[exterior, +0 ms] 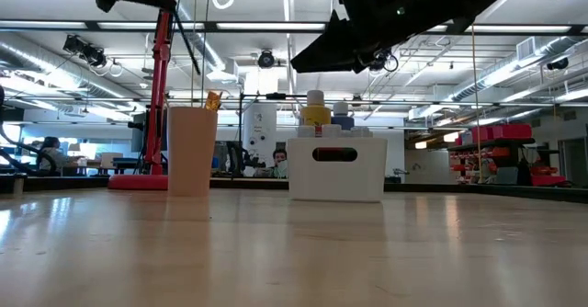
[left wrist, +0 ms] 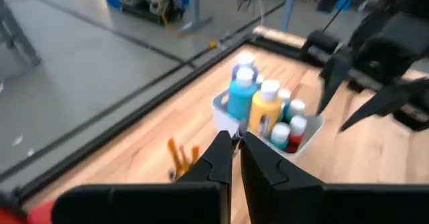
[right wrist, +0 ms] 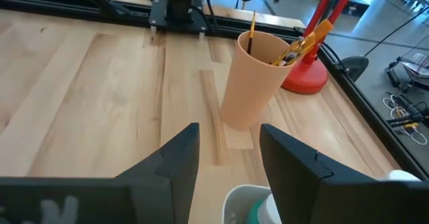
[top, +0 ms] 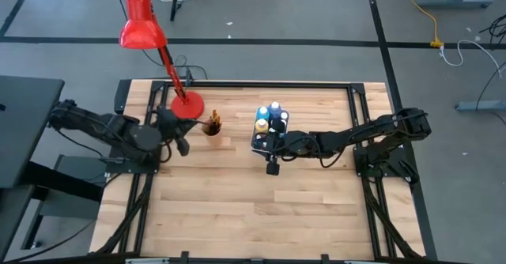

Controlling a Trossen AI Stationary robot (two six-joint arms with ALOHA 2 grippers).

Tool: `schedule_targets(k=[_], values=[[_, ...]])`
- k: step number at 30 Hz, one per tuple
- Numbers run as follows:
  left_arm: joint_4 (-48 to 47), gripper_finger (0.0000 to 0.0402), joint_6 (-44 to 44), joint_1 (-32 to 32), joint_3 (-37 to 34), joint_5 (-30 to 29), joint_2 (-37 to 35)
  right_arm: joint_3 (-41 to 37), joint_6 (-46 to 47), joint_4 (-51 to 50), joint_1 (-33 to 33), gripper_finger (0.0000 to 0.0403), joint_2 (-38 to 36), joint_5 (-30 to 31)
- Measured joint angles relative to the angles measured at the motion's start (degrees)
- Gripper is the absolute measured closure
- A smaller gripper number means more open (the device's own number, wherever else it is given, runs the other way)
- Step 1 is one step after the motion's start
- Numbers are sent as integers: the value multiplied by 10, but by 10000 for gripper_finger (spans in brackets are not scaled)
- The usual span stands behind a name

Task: Pick & Place Paint Supplies
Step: Put the white paint brush into the orange cup, then return to Home Position

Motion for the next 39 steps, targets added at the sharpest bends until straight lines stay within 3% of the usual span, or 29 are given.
schedule_targets(k=[9, 17, 28, 34, 39], values=[[-34, 383, -117, 47, -59, 27, 55, 0, 0, 7, 0, 240, 0, 0], [-13, 374, -143, 83, -67, 82, 130, 0, -15, 19, 0, 240, 0, 0], [34, 313, -92, 123, -67, 97, 185, 0, -17, 22, 0, 240, 0, -1], [28, 313, -65, 125, -37, 138, 174, 0, -17, 25, 0, 240, -1, -1], [32, 322, 47, 111, 11, 146, 134, 0, -14, 5, 1, 241, -47, 5]])
